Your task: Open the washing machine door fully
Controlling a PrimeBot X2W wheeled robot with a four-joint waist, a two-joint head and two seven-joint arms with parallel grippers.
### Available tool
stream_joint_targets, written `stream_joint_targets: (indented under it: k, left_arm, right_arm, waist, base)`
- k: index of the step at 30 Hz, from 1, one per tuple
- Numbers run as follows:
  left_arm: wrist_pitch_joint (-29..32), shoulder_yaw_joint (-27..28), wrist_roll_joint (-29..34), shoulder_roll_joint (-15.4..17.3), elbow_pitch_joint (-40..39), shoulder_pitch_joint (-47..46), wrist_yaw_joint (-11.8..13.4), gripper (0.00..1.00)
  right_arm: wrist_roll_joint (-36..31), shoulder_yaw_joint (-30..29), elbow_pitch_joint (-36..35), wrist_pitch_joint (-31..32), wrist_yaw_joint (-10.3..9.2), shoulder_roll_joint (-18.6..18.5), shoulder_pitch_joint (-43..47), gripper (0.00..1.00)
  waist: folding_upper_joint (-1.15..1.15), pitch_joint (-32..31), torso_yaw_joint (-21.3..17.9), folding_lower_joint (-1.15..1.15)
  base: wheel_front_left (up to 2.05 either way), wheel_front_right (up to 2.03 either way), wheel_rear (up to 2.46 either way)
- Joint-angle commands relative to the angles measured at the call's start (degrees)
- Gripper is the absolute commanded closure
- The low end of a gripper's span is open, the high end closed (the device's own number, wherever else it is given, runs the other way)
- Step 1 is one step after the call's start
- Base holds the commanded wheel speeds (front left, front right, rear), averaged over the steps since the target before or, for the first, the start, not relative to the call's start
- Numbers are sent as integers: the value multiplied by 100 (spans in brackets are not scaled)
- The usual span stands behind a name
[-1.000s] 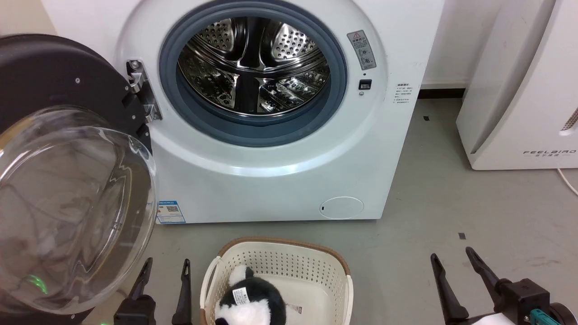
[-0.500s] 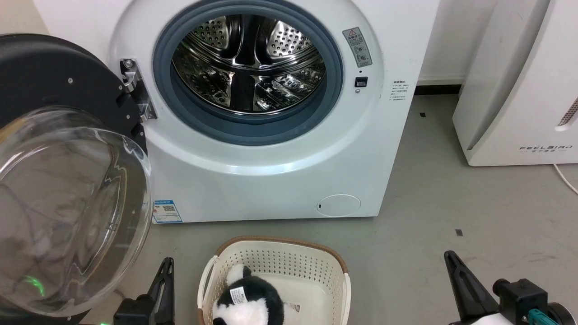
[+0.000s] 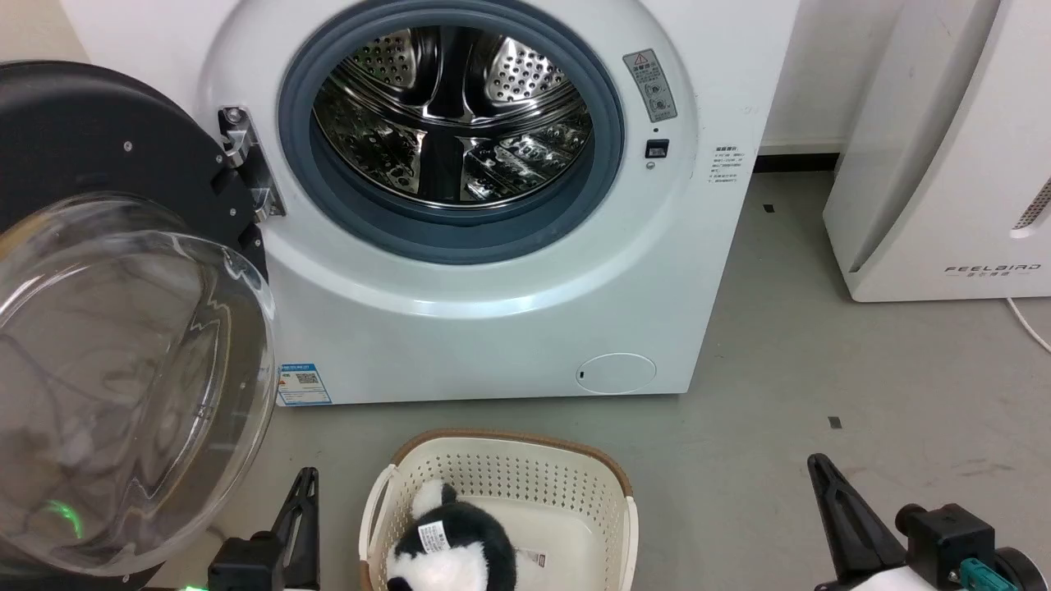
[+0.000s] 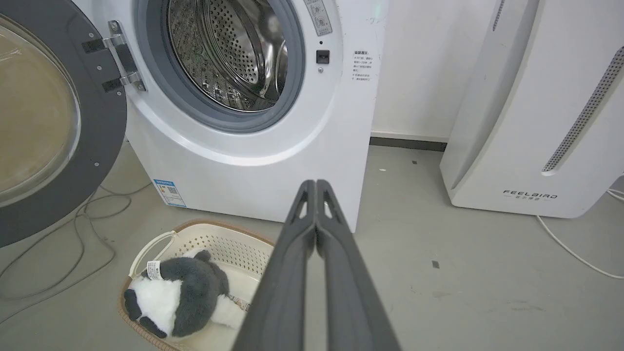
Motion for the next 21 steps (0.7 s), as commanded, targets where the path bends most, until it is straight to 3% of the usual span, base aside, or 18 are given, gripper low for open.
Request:
stream_joint_targets:
  k: [1,21]
  left_arm:
    - [23,27,43,-9,-27,-96,-21,100]
    - [208,161,150,-146,-79,-203,-150,100]
  right_arm:
    - [-47,-3,17,14,1,4,-85,100]
    - [-104,-17,86,32,1,6,-219,100]
  waist:
    - [0,0,1,0]
    - [0,6,31,0]
  base:
    - [0,0,0]
    - [0,0,0]
